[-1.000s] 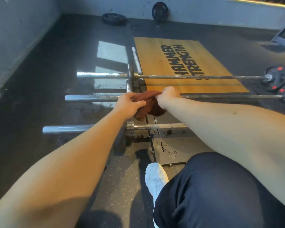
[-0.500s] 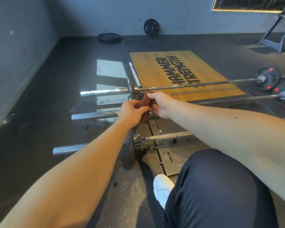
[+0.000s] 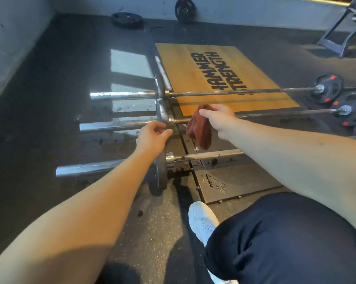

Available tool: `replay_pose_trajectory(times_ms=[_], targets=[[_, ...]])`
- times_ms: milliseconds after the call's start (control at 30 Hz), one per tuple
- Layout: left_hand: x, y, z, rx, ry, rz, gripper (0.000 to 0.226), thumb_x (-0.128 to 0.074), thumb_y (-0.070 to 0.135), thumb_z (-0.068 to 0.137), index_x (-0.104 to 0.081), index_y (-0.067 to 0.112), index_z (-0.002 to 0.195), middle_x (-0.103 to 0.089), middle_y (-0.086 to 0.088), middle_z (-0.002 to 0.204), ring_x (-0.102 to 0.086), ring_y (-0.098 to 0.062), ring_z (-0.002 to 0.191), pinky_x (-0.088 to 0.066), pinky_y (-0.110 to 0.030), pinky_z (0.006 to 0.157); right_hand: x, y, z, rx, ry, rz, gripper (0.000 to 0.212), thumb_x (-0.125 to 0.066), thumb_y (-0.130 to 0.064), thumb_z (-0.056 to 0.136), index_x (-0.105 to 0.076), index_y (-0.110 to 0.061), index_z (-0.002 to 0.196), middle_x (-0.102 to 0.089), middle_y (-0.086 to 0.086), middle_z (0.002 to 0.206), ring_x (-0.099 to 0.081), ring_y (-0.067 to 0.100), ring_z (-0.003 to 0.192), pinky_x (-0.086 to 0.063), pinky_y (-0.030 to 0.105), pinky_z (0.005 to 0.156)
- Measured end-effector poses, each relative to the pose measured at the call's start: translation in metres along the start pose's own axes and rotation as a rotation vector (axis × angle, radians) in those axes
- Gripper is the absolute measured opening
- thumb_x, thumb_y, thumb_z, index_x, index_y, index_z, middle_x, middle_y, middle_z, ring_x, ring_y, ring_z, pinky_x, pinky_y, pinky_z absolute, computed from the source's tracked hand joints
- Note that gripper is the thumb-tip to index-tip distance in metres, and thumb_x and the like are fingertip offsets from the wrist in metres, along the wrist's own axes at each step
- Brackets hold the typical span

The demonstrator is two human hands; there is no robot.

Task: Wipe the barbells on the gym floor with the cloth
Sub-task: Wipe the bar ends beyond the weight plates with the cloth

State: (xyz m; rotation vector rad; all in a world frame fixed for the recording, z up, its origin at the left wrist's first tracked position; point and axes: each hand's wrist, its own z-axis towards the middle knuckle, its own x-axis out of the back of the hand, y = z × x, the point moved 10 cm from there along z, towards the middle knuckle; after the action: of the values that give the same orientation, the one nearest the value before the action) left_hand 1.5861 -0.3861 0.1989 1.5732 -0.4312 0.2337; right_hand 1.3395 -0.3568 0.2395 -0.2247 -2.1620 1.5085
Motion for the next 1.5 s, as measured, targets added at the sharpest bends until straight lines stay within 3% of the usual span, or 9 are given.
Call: replay_pose_trajectory(times_ms=[133,267,567,667,900,1067,1200,1333,1500], targets=[[-0.005,-0.026,0.001,0.018,-0.072,0.248,0.038,-0.073,0.041,0.091,-0.064,0.027,0.126,-0.067,0.002,0.117,-0.060,-0.023,0.114,-0.046,-0.053,0.106,0.007,-0.004,-0.001,0.019,0.020,-0.006,0.026,-0.075,-0.024,0.093,-0.065,-0.023,0.118,-0.069,0.006,0.112,-0.066,0.026,0.103,-0.057,0.040,0.090],[-0.014,-0.040,0.000,-0.010,-0.103,0.566,0.055,-0.071,0.044,0.093,-0.055,0.023,0.141,-0.053,-0.008,0.141,-0.041,-0.032,0.133,-0.040,-0.052,0.109,0.006,-0.005,-0.003,0.040,0.008,-0.074,0.030,-0.075,-0.030,0.093,-0.058,-0.024,0.118,-0.067,0.005,0.110,-0.065,0.025,0.100,-0.058,0.042,0.089],[-0.042,-0.093,0.012,-0.102,-0.105,0.440,0.059,-0.069,0.034,0.096,-0.044,0.023,0.148,-0.044,-0.004,0.152,-0.031,-0.029,0.139,-0.032,-0.052,0.115,-0.029,0.139,0.032,-0.092,0.058,-0.306,0.013,-0.069,-0.032,0.096,-0.060,-0.024,0.103,-0.065,-0.001,0.099,-0.064,0.020,0.095,-0.055,0.042,0.094],[-0.042,-0.103,0.014,-0.167,-0.084,0.402,0.057,-0.068,0.034,0.096,-0.045,0.027,0.147,-0.039,-0.001,0.155,-0.029,-0.027,0.141,-0.029,-0.055,0.118,-0.052,0.150,0.058,-0.009,0.089,-0.358,0.008,-0.066,-0.025,0.099,-0.064,-0.023,0.107,-0.063,-0.003,0.105,-0.062,0.016,0.099,-0.052,0.031,0.089],[-0.049,-0.120,0.007,-0.256,-0.013,0.275,0.057,-0.058,0.038,0.096,-0.046,0.020,0.149,-0.044,-0.005,0.152,-0.038,-0.027,0.138,-0.033,-0.058,0.114,-0.131,0.184,0.043,0.117,0.121,-0.362,0.019,-0.059,-0.018,0.102,-0.071,-0.014,0.116,-0.053,-0.003,0.121,-0.045,0.010,0.116,-0.035,0.020,0.103],[-0.054,-0.125,0.003,-0.275,-0.007,0.189,0.056,-0.055,0.041,0.096,-0.047,0.021,0.148,-0.046,-0.005,0.150,-0.039,-0.025,0.137,-0.034,-0.057,0.113,-0.114,0.185,0.048,0.050,-0.001,-0.317,0.021,-0.058,-0.017,0.104,-0.074,-0.018,0.117,-0.060,-0.018,0.095,-0.057,0.001,0.092,-0.040,0.014,0.091],[-0.053,-0.128,0.010,-0.285,-0.013,0.194,0.055,-0.056,0.040,0.097,-0.046,0.024,0.148,-0.045,-0.003,0.149,-0.038,-0.023,0.137,-0.031,-0.051,0.114,-0.123,0.152,0.072,0.268,0.024,-0.424,0.022,-0.060,-0.020,0.102,-0.071,-0.014,0.120,-0.061,-0.002,0.120,-0.053,0.004,0.107,-0.041,0.012,0.096],[-0.051,-0.133,0.014,-0.329,-0.007,0.245,0.055,-0.055,0.044,0.098,-0.047,0.024,0.149,-0.045,-0.003,0.148,-0.038,-0.022,0.135,-0.032,-0.047,0.111,-0.152,0.170,0.037,0.438,-0.042,-0.490,0.029,-0.061,-0.015,0.100,-0.068,-0.016,0.128,-0.053,-0.003,0.129,-0.048,0.017,0.122,-0.041,0.032,0.109],[-0.052,-0.134,0.009,-0.310,0.011,0.233,0.057,-0.053,0.049,0.097,-0.046,0.026,0.149,-0.045,-0.002,0.147,-0.038,-0.021,0.135,-0.032,-0.046,0.112,-0.147,0.173,0.015,0.522,-0.103,-0.539,0.025,-0.068,-0.008,0.096,-0.072,-0.008,0.120,-0.055,0.002,0.122,-0.047,0.014,0.118,-0.034,0.010,0.103]])
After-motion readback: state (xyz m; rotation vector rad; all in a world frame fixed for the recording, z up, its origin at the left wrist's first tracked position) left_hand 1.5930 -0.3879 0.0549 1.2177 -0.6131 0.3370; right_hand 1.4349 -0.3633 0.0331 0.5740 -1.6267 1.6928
